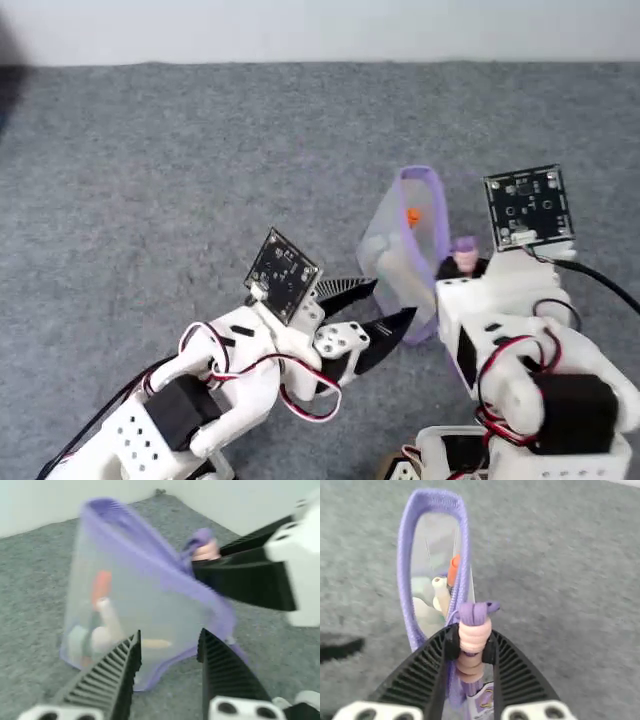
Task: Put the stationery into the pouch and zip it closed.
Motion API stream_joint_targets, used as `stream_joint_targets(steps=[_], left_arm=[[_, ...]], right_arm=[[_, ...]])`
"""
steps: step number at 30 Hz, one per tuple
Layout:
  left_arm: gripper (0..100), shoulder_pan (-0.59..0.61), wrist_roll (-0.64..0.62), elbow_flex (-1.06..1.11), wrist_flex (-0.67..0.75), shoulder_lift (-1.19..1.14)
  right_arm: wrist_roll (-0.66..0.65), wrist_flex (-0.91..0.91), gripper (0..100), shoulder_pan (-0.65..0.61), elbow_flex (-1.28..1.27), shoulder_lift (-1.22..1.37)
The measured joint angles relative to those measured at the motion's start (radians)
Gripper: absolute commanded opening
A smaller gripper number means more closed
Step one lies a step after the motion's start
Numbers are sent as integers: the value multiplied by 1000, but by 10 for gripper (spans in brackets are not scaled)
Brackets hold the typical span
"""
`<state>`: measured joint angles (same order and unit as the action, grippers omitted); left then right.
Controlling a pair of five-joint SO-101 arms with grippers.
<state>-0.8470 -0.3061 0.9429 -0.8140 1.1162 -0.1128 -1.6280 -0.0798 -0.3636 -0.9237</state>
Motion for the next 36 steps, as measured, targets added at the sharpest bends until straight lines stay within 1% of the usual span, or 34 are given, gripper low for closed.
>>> stream_joint_targets(steps=[6,11,25,36], left_arm=[[182,-29,-38,0,0,0],[182,-71,-60,0,0,0],[182,-64,-112,32,-2,0],[179,-69,-121,152,170,0]], right_arm=[[77,48,8,-78,-37,0],[81,48,8,-83,-38,0],[81,48,8,-83,-38,0],[81,48,8,-83,-38,0]])
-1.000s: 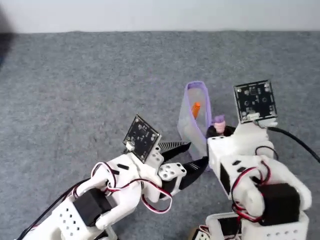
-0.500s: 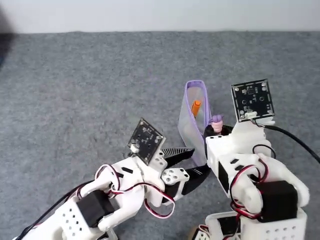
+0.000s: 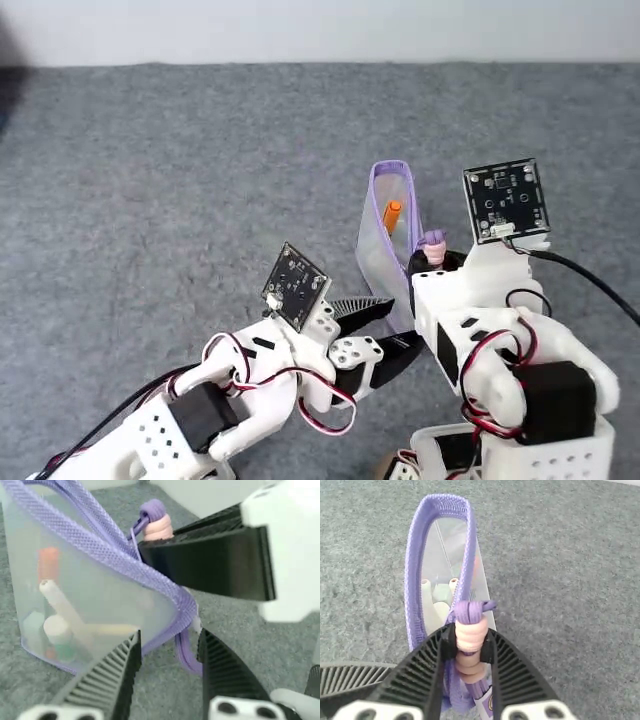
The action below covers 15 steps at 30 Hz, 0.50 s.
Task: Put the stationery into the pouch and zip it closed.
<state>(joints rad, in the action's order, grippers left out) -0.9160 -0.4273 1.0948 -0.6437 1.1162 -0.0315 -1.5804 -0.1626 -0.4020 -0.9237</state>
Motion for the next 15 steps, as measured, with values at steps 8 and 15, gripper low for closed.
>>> stream_joint_targets(steps=[8,15], left_arm=[[177,25,5,64,77,0],[177,130,5,72,80,9]], right_arm=[[0,0,8,0,0,0],[0,-26,8,0,46,2]])
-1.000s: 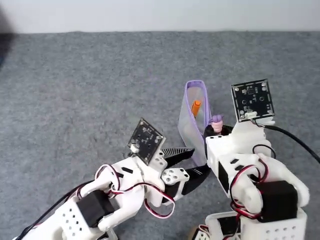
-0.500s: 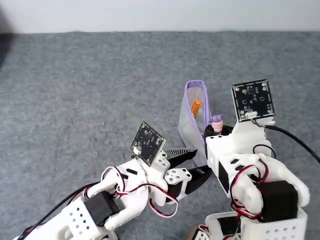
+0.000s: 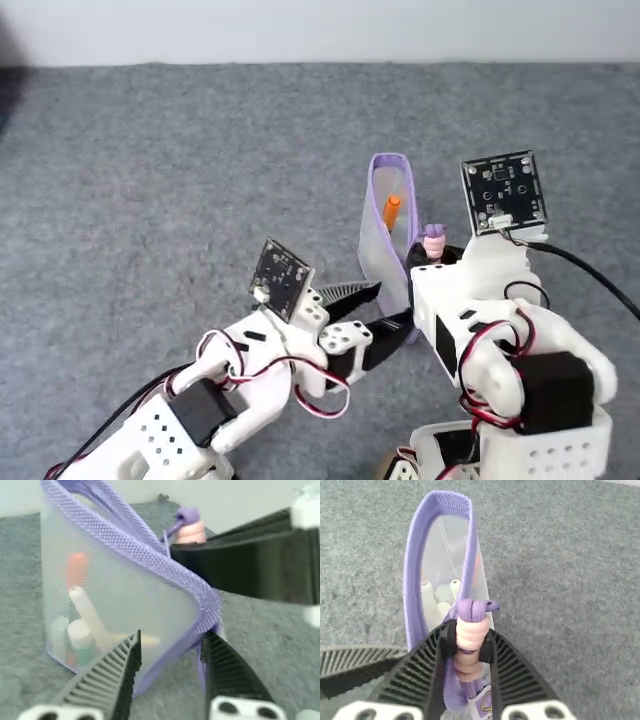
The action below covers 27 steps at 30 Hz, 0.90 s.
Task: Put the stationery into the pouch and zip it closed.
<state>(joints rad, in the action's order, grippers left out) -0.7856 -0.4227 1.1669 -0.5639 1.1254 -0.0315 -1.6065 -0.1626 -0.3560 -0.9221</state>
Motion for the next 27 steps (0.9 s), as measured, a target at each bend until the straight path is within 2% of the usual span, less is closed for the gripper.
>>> stream_joint_targets(steps=[7,11,21,27], left_arm=[[177,6,2,0,0,2],[177,44,5,-2,0,5],[177,140,97,-106,-137,-8],[177,146,166,-137,-150,-11]], right_arm=[[-2,-55,8,0,55,3],[-44,-55,8,0,91,8],[-115,-97,8,2,132,12],[-201,-103,8,5,132,12]])
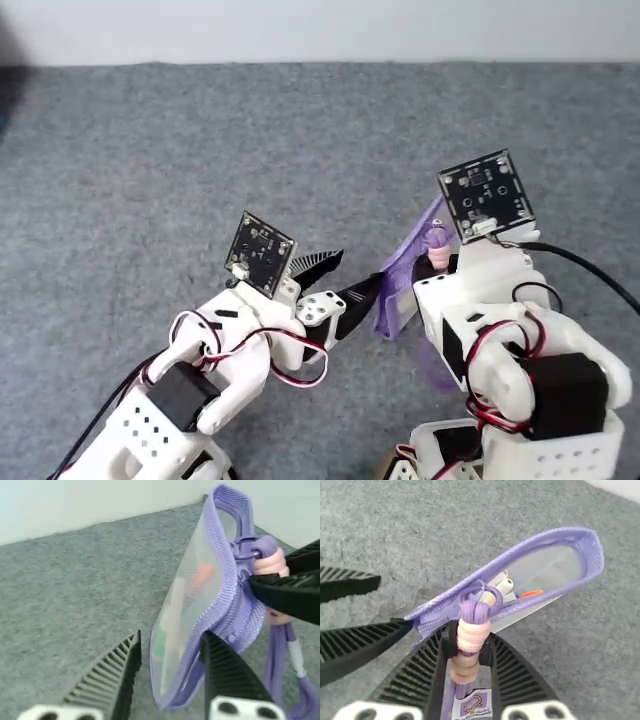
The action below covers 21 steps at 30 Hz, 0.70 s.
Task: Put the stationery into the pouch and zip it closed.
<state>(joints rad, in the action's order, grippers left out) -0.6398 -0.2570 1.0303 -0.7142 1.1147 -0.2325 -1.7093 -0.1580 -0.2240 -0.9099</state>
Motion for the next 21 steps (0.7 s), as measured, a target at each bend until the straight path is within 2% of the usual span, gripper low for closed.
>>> stream_joint_targets(steps=[6,14,21], left_arm=[[177,5,28,-78,-17,6],[180,-160,37,-170,-161,2],[181,-190,34,-176,-163,2]], right_arm=[[-77,5,8,68,0,-2],[-100,17,8,107,0,-2],[-103,17,8,107,0,-2]])
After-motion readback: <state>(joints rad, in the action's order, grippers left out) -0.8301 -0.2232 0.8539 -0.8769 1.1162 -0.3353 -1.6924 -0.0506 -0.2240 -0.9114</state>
